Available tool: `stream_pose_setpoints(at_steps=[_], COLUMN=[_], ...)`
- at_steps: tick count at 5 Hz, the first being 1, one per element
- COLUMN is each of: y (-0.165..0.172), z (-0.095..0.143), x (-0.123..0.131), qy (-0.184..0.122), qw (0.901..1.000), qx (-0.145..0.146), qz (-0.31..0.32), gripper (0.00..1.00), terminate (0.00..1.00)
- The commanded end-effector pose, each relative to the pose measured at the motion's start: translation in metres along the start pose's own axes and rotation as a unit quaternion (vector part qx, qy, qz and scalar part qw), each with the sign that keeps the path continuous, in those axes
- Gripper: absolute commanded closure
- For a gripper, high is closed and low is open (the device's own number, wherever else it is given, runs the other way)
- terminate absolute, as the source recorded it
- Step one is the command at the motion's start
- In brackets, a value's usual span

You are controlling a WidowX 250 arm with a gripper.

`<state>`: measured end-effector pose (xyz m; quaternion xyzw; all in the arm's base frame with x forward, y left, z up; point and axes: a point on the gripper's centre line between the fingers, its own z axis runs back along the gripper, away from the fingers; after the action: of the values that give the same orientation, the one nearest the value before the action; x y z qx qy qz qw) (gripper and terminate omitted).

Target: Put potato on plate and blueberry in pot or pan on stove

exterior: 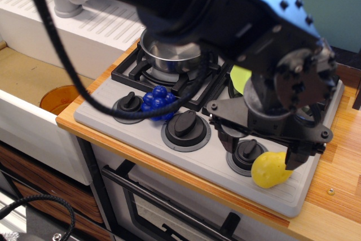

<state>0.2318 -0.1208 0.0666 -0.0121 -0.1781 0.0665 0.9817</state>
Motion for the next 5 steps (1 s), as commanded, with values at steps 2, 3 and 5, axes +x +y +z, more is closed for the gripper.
stream_pose_setpoints(at_steps=[2,3,5], y=[-0.011,-0.015,-0.026], z=[-0.021,-0.027,-0.036], x=[-0.005,-0.006,-0.009], qy=[-0.034,-0.041,-0.045], qw=[0.9994,0.9992,0.9989], qx=[-0.006,-0.006,-0.003], qz=[0.001,0.002,0.012], gripper=[0.00,0.00,1.00], terminate=[0.00,0.00,0.00])
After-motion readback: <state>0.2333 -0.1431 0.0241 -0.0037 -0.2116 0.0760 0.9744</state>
